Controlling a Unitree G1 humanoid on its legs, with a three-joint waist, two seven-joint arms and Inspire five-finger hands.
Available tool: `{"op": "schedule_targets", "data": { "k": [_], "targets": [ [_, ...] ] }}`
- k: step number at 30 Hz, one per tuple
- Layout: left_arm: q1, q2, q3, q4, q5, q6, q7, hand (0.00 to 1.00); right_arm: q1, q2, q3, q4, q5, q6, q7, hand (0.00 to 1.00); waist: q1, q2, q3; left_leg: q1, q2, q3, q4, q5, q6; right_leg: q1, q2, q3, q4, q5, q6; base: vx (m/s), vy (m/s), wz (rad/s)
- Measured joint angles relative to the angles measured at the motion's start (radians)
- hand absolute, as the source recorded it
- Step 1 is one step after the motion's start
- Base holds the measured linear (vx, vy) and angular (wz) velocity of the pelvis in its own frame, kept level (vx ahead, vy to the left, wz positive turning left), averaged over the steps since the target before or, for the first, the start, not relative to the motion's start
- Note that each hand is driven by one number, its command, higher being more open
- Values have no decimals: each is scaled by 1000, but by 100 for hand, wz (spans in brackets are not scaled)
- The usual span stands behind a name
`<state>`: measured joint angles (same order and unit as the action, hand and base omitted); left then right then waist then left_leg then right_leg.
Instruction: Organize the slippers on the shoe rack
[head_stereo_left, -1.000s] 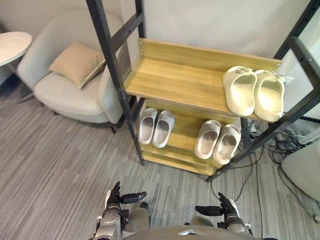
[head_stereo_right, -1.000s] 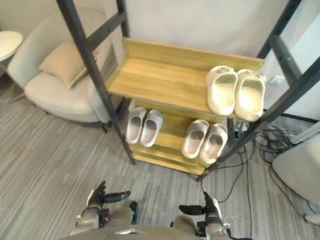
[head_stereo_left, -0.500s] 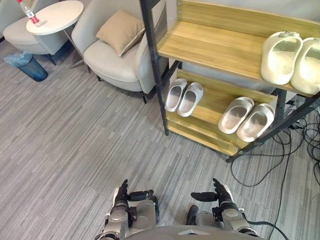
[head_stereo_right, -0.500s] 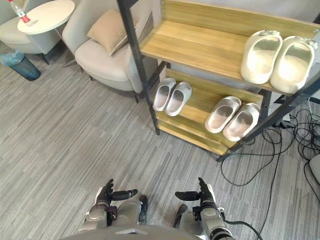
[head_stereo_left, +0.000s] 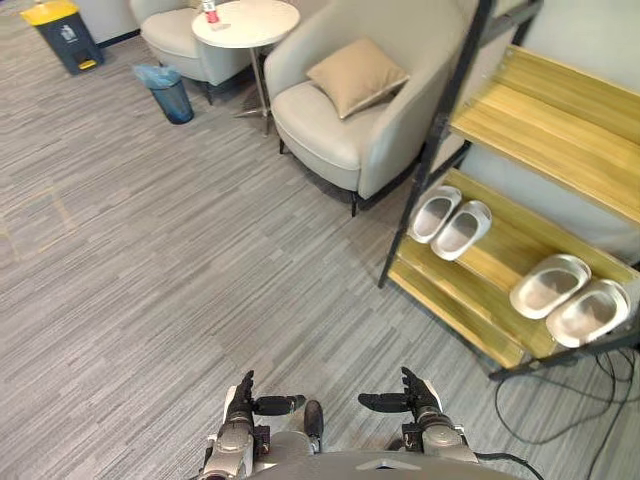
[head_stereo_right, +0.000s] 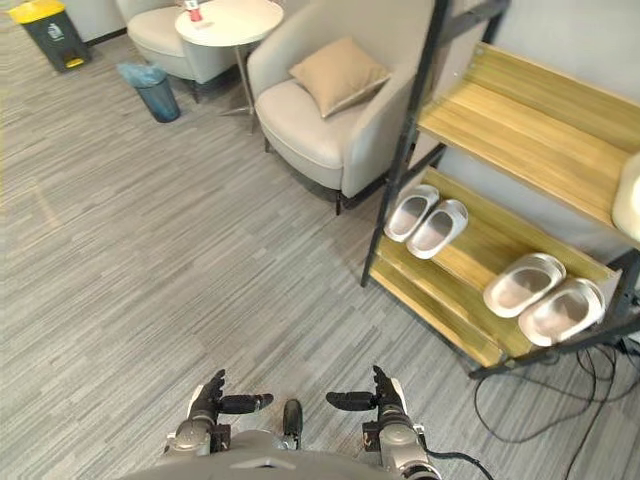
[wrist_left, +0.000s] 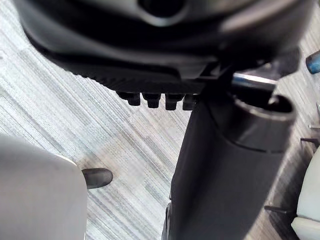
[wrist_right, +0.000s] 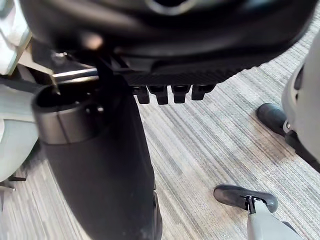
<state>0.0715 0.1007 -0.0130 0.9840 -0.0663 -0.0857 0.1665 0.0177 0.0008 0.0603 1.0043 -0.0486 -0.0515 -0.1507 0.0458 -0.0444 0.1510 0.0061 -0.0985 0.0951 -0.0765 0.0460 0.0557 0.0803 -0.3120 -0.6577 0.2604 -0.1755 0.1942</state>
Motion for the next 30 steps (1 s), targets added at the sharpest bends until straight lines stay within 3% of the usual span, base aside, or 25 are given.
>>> {"op": "schedule_targets", "data": {
  "k": [1, 2, 4, 5, 6, 8, 9, 11, 13, 14, 15, 17, 18, 19, 20, 21, 23, 25, 26, 27, 28, 29, 30],
  "targets": [
    [0, 6, -1, 0, 0, -1, 0, 100, 1, 1, 0, 4, 0, 0, 1, 100, 0, -8, -3, 1, -11, -2, 11, -7, 10, 2, -18, 2, 24, -7, 7, 135, 97, 90],
    [-6, 15, -1, 1, 1, -3, -2, 100, 4, -7, -2, 15, -1, 3, 7, 100, 1, -34, -5, 7, -48, -56, 55, -33, 50, -9, -82, 54, 166, -23, 10, 142, 91, 73],
    [-10, 13, -1, 9, 1, -1, 1, 100, -2, -17, -2, 13, -1, 7, 15, 100, -5, -22, -2, 8, -45, -86, 81, -50, 63, -55, -88, 132, 266, -31, -22, 156, 88, 75],
    [-12, 16, 2, 13, -2, -1, 8, 100, -10, -28, 0, 9, -4, 0, 17, 100, -18, 11, 13, 4, -6, -145, 128, -83, 70, -102, 14, 253, 294, -86, -88, 181, 36, 98],
    [-11, 12, 13, 13, -2, 0, 9, 100, -15, -29, 0, 7, -10, -4, 18, 100, -18, 20, 17, 9, 9, -187, 140, -98, 71, -144, 78, 308, 296, -106, -111, 236, -5, 119],
    [-21, 4, 27, 25, -3, 1, 7, 100, -26, -32, 3, 10, -9, -3, 18, 100, -19, 15, 19, 40, 12, -266, 144, -124, 65, -244, 169, 392, 238, -108, -111, 255, -65, 110],
    [-20, 0, 29, 26, -2, 1, 8, 100, -28, -33, 6, 9, -9, -3, 18, 100, -21, 15, 19, 52, 12, -285, 144, -133, 66, -266, 189, 415, 215, -102, -105, 223, -87, 109],
    [-15, -7, 30, 26, -2, 1, 9, 100, -32, -38, 15, 5, -9, -3, 19, 100, -26, 14, 19, 100, 7, -349, 147, -168, 61, -318, 236, 486, 128, -52, -107, 334, -158, 102],
    [-5, -11, 30, 26, 0, -1, 8, 100, -24, -43, 20, -13, -8, -6, 19, 100, -55, 8, 13, 133, -9, -468, 187, -237, 54, -337, 243, 531, 77, 93, -149, 562, -274, 163],
    [-3, -16, 31, 34, 0, -1, 9, 100, -25, -46, 16, -13, -7, -7, 20, 100, -57, 21, 0, 131, 9, -510, 210, -262, 32, -322, 248, 489, 82, 92, -187, 490, -213, 136],
    [-3, -21, 31, 33, 1, -3, 9, 100, -28, -48, 13, -14, -7, -7, 20, 100, -51, 32, -2, 118, 16, -512, 225, -264, 10, -316, 249, 469, 79, 82, -195, 512, -196, 108],
    [-3, -32, 36, 34, 6, -2, 3, 100, -41, -46, -3, -7, -6, -4, 20, 100, -49, 53, 6, 89, 23, -481, 293, -259, -95, -300, 239, 428, 102, 64, -222, 338, -119, 83],
    [-3, -35, 44, 34, 10, -1, 2, 100, -38, -47, -5, -8, -6, 0, 23, 100, -52, 54, 10, 57, 12, -418, 397, -245, -187, -269, 230, 416, 112, 57, -233, 332, -91, 96],
    [-1, -39, 72, 19, 10, -3, 3, 100, -32, -45, 2, -11, -5, 1, 24, 100, -50, 39, 22, -22, 23, -279, 605, -228, -240, -167, 231, 410, 32, 56, -235, 429, -119, 92],
    [2, -39, 78, 11, 10, -9, 5, 100, -28, -41, 5, -11, -6, 1, 24, 100, -47, 40, 24, -49, 51, -195, 679, -242, -218, -120, 240, 408, -12, 57, -236, 509, -154, 73],
    [4, -37, 89, -12, 10, -19, 15, 100, -32, -34, 6, -9, -6, 1, 21, 100, -27, 44, 24, -111, 138, -16, 807, -297, -170, -35, 264, 408, -94, 53, -240, 422, -125, 29],
    [-9, -48, 107, -28, 11, -22, 10, 100, -76, -34, 14, -8, -6, -2, 19, 100, -1, 46, 28, -207, 213, 126, 793, -356, -130, -5, 275, 401, -142, 53, -239, 404, -42, -1],
    [-28, -37, 107, -28, 11, -21, 8, 100, -107, -33, 22, -9, -6, -3, 17, 100, -5, 36, 43, -259, 235, 205, 688, -365, -123, 14, 251, 363, -148, 44, -224, 360, 50, 28],
    [-42, -26, 103, -26, 18, -21, 8, 100, -101, -36, 21, -9, -6, -2, 16, 100, -6, 16, 55, -277, 237, 283, 576, -317, -80, 58, 223, 312, -146, 22, -187, 330, 58, 65],
    [-42, -26, 98, -27, 20, -22, 9, 100, -91, -39, 21, -9, -6, -1, 15, 100, -6, 13, 57, -280, 238, 312, 525, -275, -65, 78, 219, 292, -144, 12, -170, 401, 112, 89],
    [-40, -29, 97, -30, 20, -22, 7, 100, -68, -46, 22, -3, -7, 1, 15, 100, -1, 19, 46, -288, 243, 354, 479, -173, 2, 109, 212, 256, -125, -29, -120, 522, 184, 75],
    [-45, -19, 98, -29, 21, -23, 10, 100, -68, -38, 23, 3, -8, 6, 14, 100, 1, -7, 40, -288, 212, 352, 473, -185, 14, 105, 185, 243, -109, -36, -117, 522, 184, 66],
    [-44, -14, 98, -29, 21, -23, 13, 100, -68, -34, 23, 3, -9, 6, 14, 100, 2, -15, 39, -287, 198, 349, 460, -188, 17, 100, 177, 241, -104, -30, -113, 542, 217, 66]
  ]
}}
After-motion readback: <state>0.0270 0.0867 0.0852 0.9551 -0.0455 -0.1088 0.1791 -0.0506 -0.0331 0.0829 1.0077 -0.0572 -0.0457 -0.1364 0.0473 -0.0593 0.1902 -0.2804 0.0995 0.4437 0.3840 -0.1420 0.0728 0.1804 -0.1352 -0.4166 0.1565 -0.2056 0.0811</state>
